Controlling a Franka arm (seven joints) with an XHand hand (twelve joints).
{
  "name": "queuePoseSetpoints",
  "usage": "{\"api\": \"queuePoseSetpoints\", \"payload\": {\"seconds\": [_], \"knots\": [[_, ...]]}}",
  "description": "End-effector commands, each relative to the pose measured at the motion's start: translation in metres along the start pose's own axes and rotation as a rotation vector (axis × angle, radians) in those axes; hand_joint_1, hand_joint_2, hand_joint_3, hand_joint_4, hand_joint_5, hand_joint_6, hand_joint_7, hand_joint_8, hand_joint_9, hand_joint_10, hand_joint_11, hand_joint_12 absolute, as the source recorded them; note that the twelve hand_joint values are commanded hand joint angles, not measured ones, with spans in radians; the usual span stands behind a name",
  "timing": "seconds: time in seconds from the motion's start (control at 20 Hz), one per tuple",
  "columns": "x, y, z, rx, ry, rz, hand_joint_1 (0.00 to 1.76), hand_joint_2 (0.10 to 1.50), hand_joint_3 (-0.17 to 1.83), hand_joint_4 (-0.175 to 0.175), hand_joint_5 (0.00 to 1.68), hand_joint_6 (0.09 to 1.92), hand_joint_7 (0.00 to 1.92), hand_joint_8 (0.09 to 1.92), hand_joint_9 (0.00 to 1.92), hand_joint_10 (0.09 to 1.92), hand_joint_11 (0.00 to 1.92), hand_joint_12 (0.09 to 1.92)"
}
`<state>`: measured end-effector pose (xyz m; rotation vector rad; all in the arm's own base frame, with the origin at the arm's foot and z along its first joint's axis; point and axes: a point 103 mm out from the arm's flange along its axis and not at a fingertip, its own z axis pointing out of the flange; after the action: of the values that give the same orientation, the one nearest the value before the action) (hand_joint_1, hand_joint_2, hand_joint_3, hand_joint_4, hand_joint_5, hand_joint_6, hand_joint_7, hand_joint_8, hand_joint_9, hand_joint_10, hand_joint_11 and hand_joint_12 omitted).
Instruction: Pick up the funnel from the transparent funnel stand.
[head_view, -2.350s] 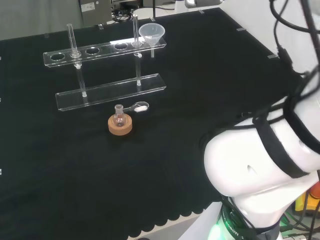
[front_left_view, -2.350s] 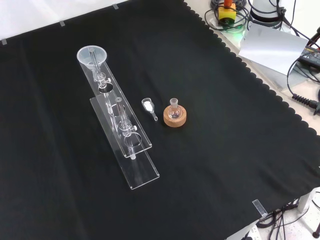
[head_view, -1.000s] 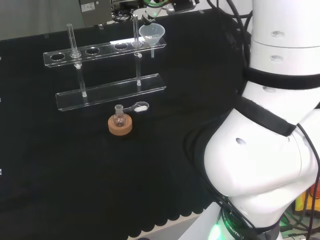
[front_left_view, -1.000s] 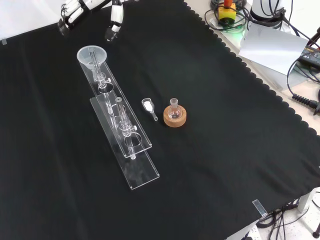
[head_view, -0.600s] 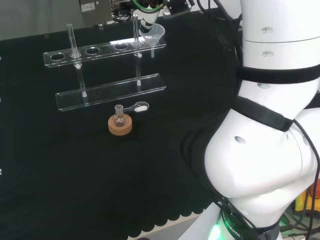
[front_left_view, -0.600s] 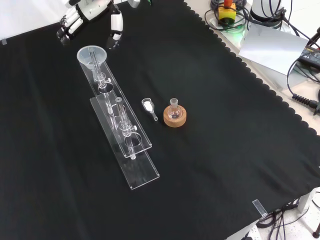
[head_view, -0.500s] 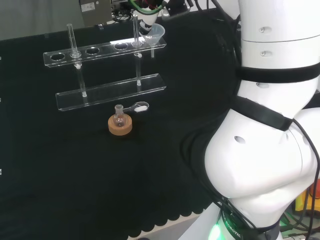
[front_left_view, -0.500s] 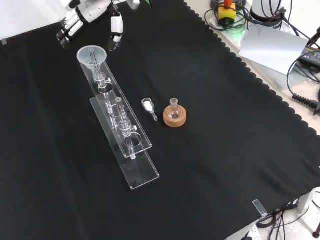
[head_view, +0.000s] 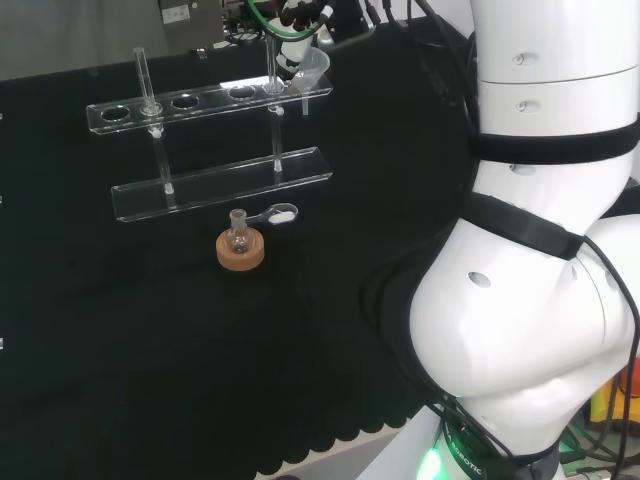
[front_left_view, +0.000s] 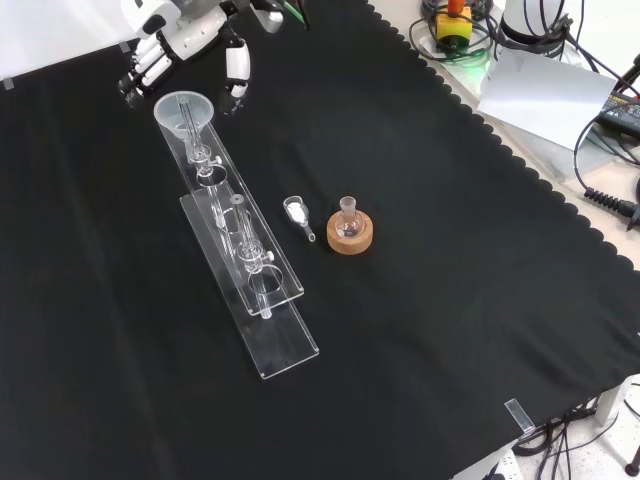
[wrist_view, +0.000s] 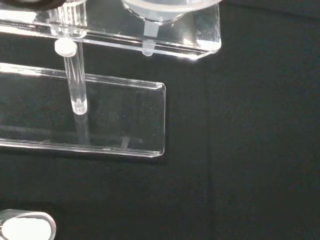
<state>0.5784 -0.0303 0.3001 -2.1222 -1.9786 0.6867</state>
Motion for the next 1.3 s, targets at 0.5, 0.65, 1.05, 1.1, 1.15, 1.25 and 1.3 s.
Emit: {"api": "queuePoseSetpoints", "payload": {"seconds": [0.5,0.65,1.05,1.1,1.15,1.25,1.3], "knots": [[-0.001,0.015,0.022,0.005,-0.019,-0.021,0.68,0.63,0.49,0.057,0.02,0.09,0.01,0.09,0.08,0.91,0.34,1.52],[0.0,0.018,0.024,0.01,-0.022,-0.022,0.69,0.63,0.49,0.057,0.02,0.09,0.01,0.09,0.08,0.92,0.34,1.52],[0.002,0.024,0.027,0.021,-0.045,-0.023,0.71,0.64,0.5,0.06,0.03,0.09,0.0,0.09,0.12,0.91,0.36,1.5],[0.0,0.025,0.027,0.02,-0.046,-0.023,0.71,0.64,0.5,0.061,0.04,0.09,0.0,0.09,0.13,0.9,0.36,1.5],[0.0,0.026,0.027,0.018,-0.047,-0.023,0.71,0.65,0.51,0.062,0.04,0.09,0.0,0.1,0.14,0.9,0.37,1.5],[-0.002,0.027,0.028,0.021,-0.051,-0.022,0.72,0.65,0.52,0.063,0.06,0.09,0.0,0.12,0.18,0.88,0.38,1.49],[-0.001,0.028,0.028,0.021,-0.052,-0.022,0.72,0.65,0.53,0.064,0.07,0.09,0.0,0.13,0.19,0.87,0.38,1.49]]}}
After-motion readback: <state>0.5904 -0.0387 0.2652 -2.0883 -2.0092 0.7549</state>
